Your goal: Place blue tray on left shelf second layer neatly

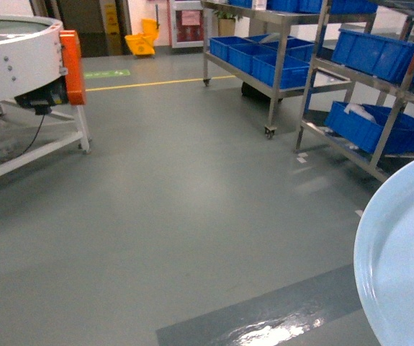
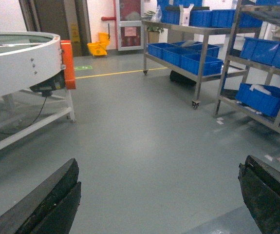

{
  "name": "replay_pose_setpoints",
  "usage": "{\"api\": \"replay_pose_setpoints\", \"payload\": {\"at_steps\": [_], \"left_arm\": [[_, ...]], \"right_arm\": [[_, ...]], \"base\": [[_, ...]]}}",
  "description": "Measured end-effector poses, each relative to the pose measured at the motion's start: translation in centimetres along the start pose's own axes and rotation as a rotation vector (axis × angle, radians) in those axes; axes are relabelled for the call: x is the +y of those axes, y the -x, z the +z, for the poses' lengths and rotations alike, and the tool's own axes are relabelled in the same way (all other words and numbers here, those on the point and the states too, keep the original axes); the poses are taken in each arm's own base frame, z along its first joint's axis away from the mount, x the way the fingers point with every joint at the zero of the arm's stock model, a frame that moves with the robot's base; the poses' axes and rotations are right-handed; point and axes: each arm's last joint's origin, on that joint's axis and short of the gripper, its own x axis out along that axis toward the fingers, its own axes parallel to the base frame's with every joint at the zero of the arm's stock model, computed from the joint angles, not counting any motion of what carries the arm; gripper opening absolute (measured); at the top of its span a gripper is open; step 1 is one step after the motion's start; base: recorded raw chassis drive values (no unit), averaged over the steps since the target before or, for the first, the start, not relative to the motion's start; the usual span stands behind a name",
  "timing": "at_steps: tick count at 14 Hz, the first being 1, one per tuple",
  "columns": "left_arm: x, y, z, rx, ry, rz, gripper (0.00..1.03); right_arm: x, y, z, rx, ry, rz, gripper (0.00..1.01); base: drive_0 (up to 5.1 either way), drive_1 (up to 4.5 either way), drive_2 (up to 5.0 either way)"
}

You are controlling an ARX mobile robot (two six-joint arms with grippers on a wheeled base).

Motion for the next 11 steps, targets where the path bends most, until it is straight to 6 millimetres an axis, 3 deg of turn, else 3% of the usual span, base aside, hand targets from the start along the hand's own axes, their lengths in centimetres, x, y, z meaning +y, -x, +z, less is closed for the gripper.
{"api": "replay_pose_setpoints", "payload": {"at_steps": [11], "left_arm": [[-0.01, 0.0, 0.0, 0.0, 0.0, -0.001, 0.98]], "right_arm": [[0.0, 0.01, -0.01, 0.001, 0.0, 0.0, 0.02]], "base": [[-1.7, 2.65, -6.0]]}}
